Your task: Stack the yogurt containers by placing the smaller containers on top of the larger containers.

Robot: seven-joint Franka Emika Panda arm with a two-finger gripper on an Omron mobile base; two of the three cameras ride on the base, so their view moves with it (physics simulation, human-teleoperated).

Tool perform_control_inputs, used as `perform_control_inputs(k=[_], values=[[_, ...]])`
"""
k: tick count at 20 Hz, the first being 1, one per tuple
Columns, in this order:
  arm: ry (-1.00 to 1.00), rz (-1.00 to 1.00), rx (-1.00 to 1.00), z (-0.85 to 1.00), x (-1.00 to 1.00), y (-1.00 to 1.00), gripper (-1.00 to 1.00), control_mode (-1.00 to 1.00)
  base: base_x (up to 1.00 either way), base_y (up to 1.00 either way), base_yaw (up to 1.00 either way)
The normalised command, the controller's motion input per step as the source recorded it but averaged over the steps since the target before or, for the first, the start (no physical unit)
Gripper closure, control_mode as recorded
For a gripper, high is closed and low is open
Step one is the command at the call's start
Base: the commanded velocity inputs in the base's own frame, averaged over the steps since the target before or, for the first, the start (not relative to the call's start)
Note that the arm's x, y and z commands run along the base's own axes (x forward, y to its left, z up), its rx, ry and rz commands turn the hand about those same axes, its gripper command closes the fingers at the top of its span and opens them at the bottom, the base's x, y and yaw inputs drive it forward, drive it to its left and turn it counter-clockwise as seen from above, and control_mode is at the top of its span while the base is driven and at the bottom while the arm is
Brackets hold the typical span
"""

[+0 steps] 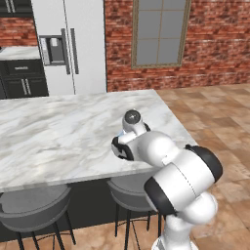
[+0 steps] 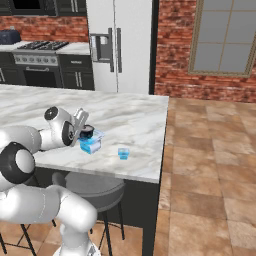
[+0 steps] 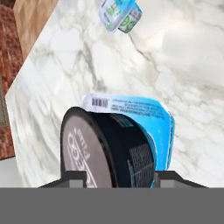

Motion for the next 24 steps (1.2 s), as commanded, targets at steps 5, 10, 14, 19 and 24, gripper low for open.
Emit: perform_control_inputs(k=[5,10,14,19,24], values=[[-0.01,-0.01,0.06,-0.06,0.07,0.08,1.0,-1.0,0.0,0.0,0.0],[-0.01,0.0,0.04,-0.06,0.07,0.08,1.0,-1.0,0.0,0.0,0.0],[0.0,-0.01,0.02,-0.07,0.04,0.02,1.0,-1.0,0.0,0.0,0.0],[0.0,-0.01,0.01,-0.08,0.04,0.0,1.0,-1.0,0.0,0.0,0.0],[-0.01,0.0,0.0,-0.04,0.09,0.02,1.0,-1.0,0.0,0.0,0.0]])
